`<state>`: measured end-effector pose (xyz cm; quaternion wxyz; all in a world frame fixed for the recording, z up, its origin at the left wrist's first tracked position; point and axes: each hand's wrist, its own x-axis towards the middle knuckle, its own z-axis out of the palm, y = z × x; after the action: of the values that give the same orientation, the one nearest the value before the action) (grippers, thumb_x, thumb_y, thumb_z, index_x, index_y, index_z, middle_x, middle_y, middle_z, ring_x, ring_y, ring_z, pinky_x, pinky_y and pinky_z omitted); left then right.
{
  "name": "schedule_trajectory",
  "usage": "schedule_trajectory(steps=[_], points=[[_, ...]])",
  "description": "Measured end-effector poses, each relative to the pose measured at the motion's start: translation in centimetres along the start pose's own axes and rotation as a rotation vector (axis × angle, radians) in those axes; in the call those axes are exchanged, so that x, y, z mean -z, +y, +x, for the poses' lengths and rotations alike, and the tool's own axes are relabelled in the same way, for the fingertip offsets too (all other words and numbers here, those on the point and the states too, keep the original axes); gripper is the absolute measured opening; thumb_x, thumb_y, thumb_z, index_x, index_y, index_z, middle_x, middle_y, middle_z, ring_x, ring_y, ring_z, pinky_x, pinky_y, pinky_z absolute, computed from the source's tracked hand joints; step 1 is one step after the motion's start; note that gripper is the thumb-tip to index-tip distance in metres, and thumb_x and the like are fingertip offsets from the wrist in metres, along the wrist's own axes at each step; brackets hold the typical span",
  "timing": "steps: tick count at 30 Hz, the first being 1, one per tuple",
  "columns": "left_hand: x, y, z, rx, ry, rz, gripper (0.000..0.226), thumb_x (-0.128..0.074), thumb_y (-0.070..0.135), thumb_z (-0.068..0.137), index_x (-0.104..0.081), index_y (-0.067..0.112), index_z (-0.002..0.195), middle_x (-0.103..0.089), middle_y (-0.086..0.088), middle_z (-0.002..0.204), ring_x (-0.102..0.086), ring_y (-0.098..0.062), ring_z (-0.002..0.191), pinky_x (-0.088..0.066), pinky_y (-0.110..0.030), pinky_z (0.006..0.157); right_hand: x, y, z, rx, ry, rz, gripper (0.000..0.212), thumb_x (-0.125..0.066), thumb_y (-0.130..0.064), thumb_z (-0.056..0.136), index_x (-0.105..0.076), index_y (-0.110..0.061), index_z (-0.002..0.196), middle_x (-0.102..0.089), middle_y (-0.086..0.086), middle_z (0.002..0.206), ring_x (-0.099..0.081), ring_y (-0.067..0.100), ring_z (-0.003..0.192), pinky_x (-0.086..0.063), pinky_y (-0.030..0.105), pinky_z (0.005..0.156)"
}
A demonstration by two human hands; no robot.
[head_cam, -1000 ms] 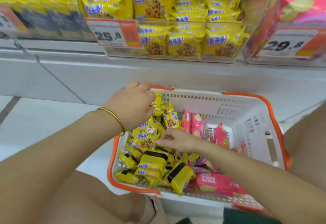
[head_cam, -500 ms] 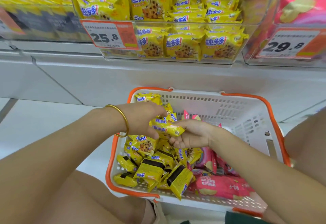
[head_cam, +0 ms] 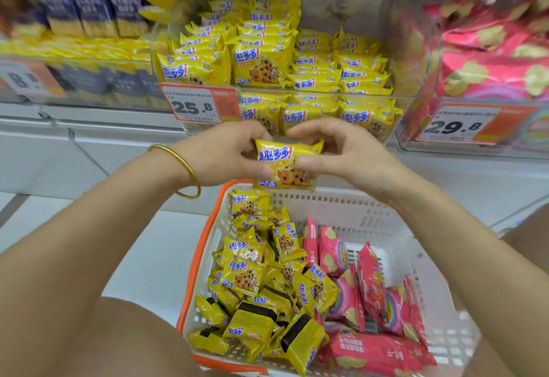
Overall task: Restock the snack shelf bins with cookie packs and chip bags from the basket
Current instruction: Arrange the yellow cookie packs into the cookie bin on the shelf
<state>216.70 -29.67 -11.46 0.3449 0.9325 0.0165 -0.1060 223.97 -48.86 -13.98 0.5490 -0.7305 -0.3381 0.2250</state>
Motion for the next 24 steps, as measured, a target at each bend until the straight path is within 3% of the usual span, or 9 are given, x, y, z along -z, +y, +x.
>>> schedule_trajectory(steps=[2, 4, 6, 8, 14, 19, 24], points=[[1.0, 0.8, 0.0, -0.049, 0.138, -0.166, 0.028, -0.070, 0.010, 0.081, -0.050, 0.020, 0.099, -0.068, -0.014, 0.088, -0.062, -0.024, 0.076, -0.052, -0.041, 0.072, 0.7, -2.8, 1.3, 0.139, 0.043, -0.299, 0.035, -0.077, -0.010, 0.073, -0.062, -0.029, 0.098, -0.060, -0.014, 0.093, -0.054, -0.009, 0.078, -0.043, 0.009, 0.072], [1.9, 1.5, 0.1, -0.099, 0.354, -0.262, 0.036, -0.067, 0.009, 0.084, -0.045, 0.020, 0.110, -0.066, -0.006, 0.090, -0.063, -0.019, 0.078, -0.053, -0.030, 0.070, 1.6, -5.3, 2.8, 0.245, 0.177, -0.467, 0.036, -0.078, -0.013, 0.072, -0.063, -0.025, 0.102, -0.056, -0.018, 0.088, -0.052, -0.010, 0.076, -0.039, 0.006, 0.070], [2.8, 1.7, 0.1, -0.149, 0.612, -0.188, 0.038, -0.065, 0.012, 0.085, -0.043, 0.020, 0.114, -0.060, 0.002, 0.093, -0.060, -0.008, 0.080, -0.050, -0.015, 0.066, 2.6, -7.4, 4.5, 0.306, 0.352, -0.509, 0.035, -0.078, -0.017, 0.072, -0.064, -0.021, 0.103, -0.054, -0.020, 0.087, -0.052, -0.004, 0.081, -0.038, 0.005, 0.072], [3.4, 1.3, 0.3, -0.153, 0.758, -0.028, 0.031, -0.065, 0.013, 0.085, -0.048, 0.016, 0.111, -0.056, 0.000, 0.097, -0.057, -0.012, 0.084, -0.046, -0.018, 0.070, 2.9, -8.1, 6.6, 0.301, 0.442, -0.550, 0.033, -0.078, -0.020, 0.071, -0.063, -0.023, 0.100, -0.055, -0.019, 0.089, -0.053, 0.001, 0.089, -0.038, 0.008, 0.074], [3.0, -0.9, 1.6, -0.088, 0.704, 0.329, 0.030, -0.063, 0.014, 0.083, -0.058, 0.012, 0.113, -0.054, -0.009, 0.115, -0.047, -0.029, 0.112, -0.037, -0.037, 0.096, 0.9, -5.3, 11.2, 0.222, 0.385, -0.731, 0.032, -0.078, -0.023, 0.074, -0.063, -0.021, 0.102, -0.057, -0.005, 0.102, -0.055, 0.013, 0.101, -0.041, 0.024, 0.083], [3.0, -1.6, 1.9, -0.083, 0.679, 0.394, 0.037, -0.065, 0.015, 0.081, -0.056, 0.014, 0.118, -0.051, -0.008, 0.120, -0.042, -0.029, 0.118, -0.028, -0.032, 0.098, -0.3, -4.8, 11.8, 0.235, 0.375, -0.874, 0.034, -0.075, -0.030, 0.077, -0.058, -0.021, 0.104, -0.041, 0.001, 0.105, -0.049, 0.023, 0.099, -0.046, 0.038, 0.083], [2.6, -1.6, 1.5, -0.139, 0.654, 0.475, 0.039, -0.064, 0.012, 0.081, -0.055, 0.011, 0.118, -0.054, -0.007, 0.121, -0.044, -0.030, 0.118, -0.027, -0.032, 0.097, 0.3, -5.5, 10.7, 0.194, 0.321, -0.987, 0.036, -0.070, -0.036, 0.082, -0.056, -0.026, 0.114, -0.046, 0.002, 0.117, -0.045, 0.023, 0.112, -0.041, 0.034, 0.082]])
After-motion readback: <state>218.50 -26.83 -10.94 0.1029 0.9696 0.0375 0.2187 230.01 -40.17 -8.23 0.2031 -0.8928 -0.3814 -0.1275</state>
